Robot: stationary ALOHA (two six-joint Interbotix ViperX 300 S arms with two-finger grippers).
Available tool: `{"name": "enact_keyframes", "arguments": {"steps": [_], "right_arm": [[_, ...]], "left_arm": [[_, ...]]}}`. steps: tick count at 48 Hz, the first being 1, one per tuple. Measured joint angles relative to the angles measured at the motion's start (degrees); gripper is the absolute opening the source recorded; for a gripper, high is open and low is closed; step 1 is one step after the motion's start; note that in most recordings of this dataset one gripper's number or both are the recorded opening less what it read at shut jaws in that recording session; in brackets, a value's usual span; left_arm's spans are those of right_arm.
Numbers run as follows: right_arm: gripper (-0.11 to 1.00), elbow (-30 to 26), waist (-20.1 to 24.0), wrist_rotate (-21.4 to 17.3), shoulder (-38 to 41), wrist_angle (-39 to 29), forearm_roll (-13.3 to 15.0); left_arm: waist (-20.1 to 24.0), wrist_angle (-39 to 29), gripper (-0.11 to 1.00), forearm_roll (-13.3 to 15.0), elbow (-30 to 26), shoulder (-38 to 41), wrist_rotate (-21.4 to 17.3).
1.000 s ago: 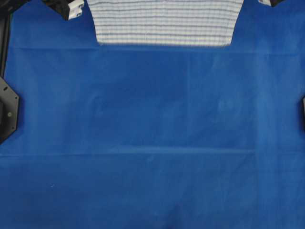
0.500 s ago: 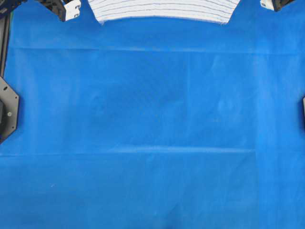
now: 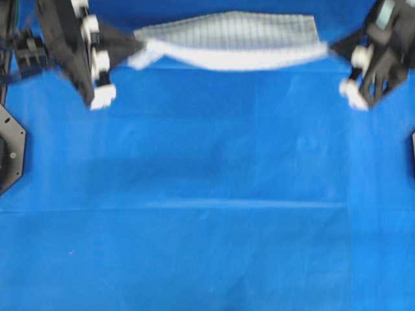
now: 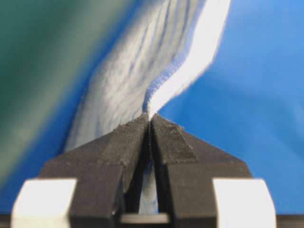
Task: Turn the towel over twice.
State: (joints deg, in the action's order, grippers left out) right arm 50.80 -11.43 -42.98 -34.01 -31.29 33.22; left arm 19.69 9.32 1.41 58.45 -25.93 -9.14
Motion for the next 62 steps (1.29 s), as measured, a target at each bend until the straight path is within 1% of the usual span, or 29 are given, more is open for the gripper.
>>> {"name": "enact_keyframes", "arguments": {"steps": [7,14,20,29,32,40,48,53,62], "right_arm": [[0.05,6.2,6.3,-9.4,3.6,6.0,-0.5],[0.05,9.2,10.7,-16.9,8.6,11.7,-0.5],[0.05,9.5,14.6,-20.9,14.3,14.7,-0.5],[0.05,8.0,20.1,-25.4,21.1,15.6,-0.5],[0.05,7.3,22.1,-26.8,22.6,15.6,-0.4],[0.05,5.7,25.9,-30.1,24.8,15.6,-0.5],[0.05,4.3,28.7,-32.6,26.5,15.0,-0.5],[0.05,3.6,29.9,-32.9,27.2,13.9,-0.5],[0.05,2.8,30.1,-32.9,27.8,12.2,-0.4]], "left_arm": [[-6.9,-0.3,0.01,0.0,3.9,3.5,-0.2],[-14.9,-0.3,0.01,0.1,4.2,8.5,0.2],[-20.3,0.0,0.01,0.1,4.3,13.5,1.8],[-27.3,0.4,0.01,0.2,4.2,20.7,8.3],[-29.2,0.7,0.01,0.1,4.2,22.2,9.6],[-31.7,1.3,0.01,0.1,4.2,23.2,10.2],[-32.3,0.8,0.01,0.2,4.4,23.0,10.1],[-32.3,0.6,0.01,0.2,4.7,23.0,10.2],[-32.3,0.6,0.01,0.2,4.8,22.9,10.4]]}}
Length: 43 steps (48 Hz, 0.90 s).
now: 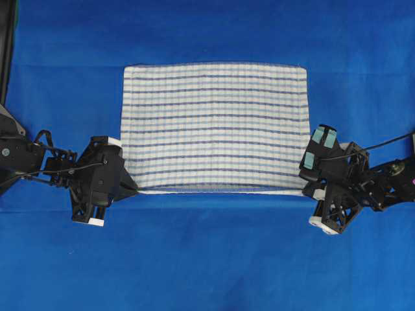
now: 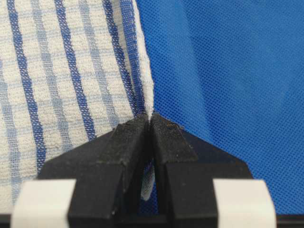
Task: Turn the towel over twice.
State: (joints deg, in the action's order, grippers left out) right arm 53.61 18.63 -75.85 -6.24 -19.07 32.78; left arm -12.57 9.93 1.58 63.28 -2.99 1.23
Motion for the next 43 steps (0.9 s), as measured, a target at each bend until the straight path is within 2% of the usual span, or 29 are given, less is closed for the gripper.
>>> {"name": "enact_keyframes", "arguments": {"steps": [10,18,20,25,28,30,36,43], "right_arm": [[0.05,0.0,0.1,0.0,0.0,0.3,0.2],[0.06,-0.2,0.0,0.0,0.0,0.7,0.2],[0.15,-0.3,0.0,0.0,0.0,0.7,0.2],[0.46,-1.2,0.1,0.0,0.0,-0.1,0.4],[0.62,-1.8,0.2,0.3,0.0,-1.0,0.9],[0.68,-2.4,0.2,0.4,-0.1,-1.8,1.3],[0.6,-4.1,0.2,0.7,-1.8,-4.7,3.7],[0.61,-5.4,0.2,1.5,-6.6,-8.2,8.3]], "left_arm": [[0.0,-0.2,0.05,0.0,-0.1,-0.1,0.0],[-0.3,-1.2,0.31,0.0,-0.4,-0.2,-0.1],[-0.4,-1.9,0.4,0.0,-0.7,-0.5,-0.1],[-0.4,-4.2,0.56,0.0,-1.3,-2.1,-0.2],[-0.3,-5.8,0.58,0.0,-1.7,-3.4,-0.3],[-0.3,-7.0,0.57,0.0,-2.0,-4.6,-0.4],[-0.3,-10.9,0.57,0.0,-3.2,-8.6,-0.9],[-0.3,-14.4,0.57,-0.1,-4.1,-14.8,-1.1]]}}
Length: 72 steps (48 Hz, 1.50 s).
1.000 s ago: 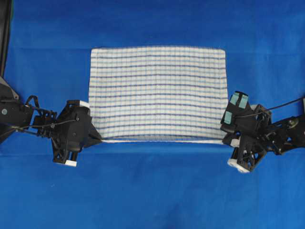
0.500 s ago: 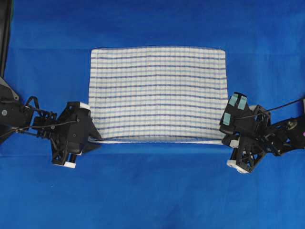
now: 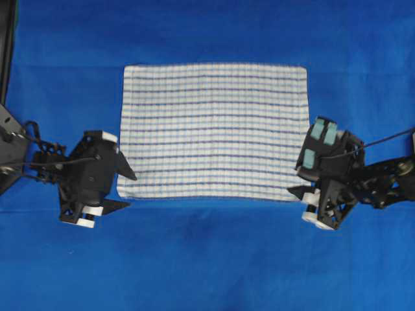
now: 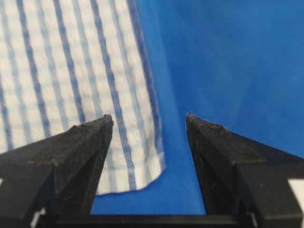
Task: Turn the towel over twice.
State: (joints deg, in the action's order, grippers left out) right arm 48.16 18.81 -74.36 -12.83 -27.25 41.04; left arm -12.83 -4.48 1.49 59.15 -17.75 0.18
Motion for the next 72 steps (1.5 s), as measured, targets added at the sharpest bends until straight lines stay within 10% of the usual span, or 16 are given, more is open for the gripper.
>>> {"name": "enact_keyframes", "arguments": {"steps": [33,72], "right_arm": [[0.6,7.6,-5.6,3.0,-35.7,-6.3,25.9],[0.55,14.8,-8.5,2.6,-45.4,-4.7,26.8]], "left_arm": [[14.9,2.1,0.57,0.0,4.0,-32.4,-9.6],[19.2,3.9,0.57,0.0,9.8,-43.3,-9.8]]}}
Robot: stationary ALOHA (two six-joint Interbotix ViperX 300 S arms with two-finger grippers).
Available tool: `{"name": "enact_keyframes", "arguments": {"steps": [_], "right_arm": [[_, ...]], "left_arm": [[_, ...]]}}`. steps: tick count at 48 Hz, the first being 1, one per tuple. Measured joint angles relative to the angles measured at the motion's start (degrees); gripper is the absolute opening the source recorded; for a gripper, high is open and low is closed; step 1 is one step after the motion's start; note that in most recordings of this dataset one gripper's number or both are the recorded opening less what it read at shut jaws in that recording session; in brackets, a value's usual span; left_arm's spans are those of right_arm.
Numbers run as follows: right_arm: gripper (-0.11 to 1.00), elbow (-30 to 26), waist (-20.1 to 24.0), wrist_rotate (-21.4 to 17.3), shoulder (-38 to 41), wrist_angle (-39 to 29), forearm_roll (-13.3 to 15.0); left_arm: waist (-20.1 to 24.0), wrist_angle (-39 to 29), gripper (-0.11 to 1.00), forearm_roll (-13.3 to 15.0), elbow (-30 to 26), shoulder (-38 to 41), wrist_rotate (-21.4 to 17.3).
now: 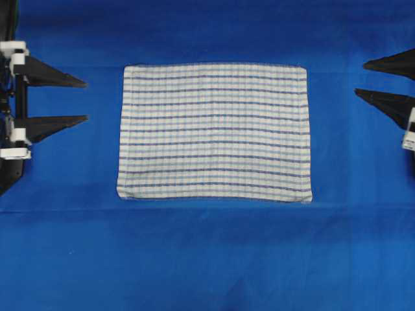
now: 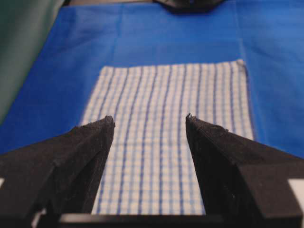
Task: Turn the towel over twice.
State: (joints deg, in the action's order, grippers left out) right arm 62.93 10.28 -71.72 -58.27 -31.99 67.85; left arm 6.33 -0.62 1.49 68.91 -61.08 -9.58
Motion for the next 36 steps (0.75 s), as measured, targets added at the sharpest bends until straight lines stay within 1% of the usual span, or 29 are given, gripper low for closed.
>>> {"name": "enact_keyframes", "arguments": {"steps": [11,18,25,30,36], "right_arm": [[0.54,5.2,-0.1,-1.1,-6.3,-0.1,-0.6],[0.54,9.0,0.0,-2.3,-10.0,-0.1,-0.7],[0.54,12.7,-0.3,-5.0,-13.4,-0.1,-0.3],[0.54,14.3,-0.4,-6.8,-14.7,-0.2,0.0],[0.54,14.7,-0.4,-7.0,-14.8,-0.1,0.1]], "left_arm": [[0.8,-0.2,0.57,0.0,5.6,-8.7,0.4],[0.8,-0.7,0.57,0.0,9.1,-12.7,1.1],[0.8,-0.9,0.57,0.0,11.9,-14.6,2.2],[0.8,-0.8,0.57,0.0,12.3,-14.9,2.3],[0.9,-0.8,0.57,0.0,12.4,-14.9,2.3]]}}
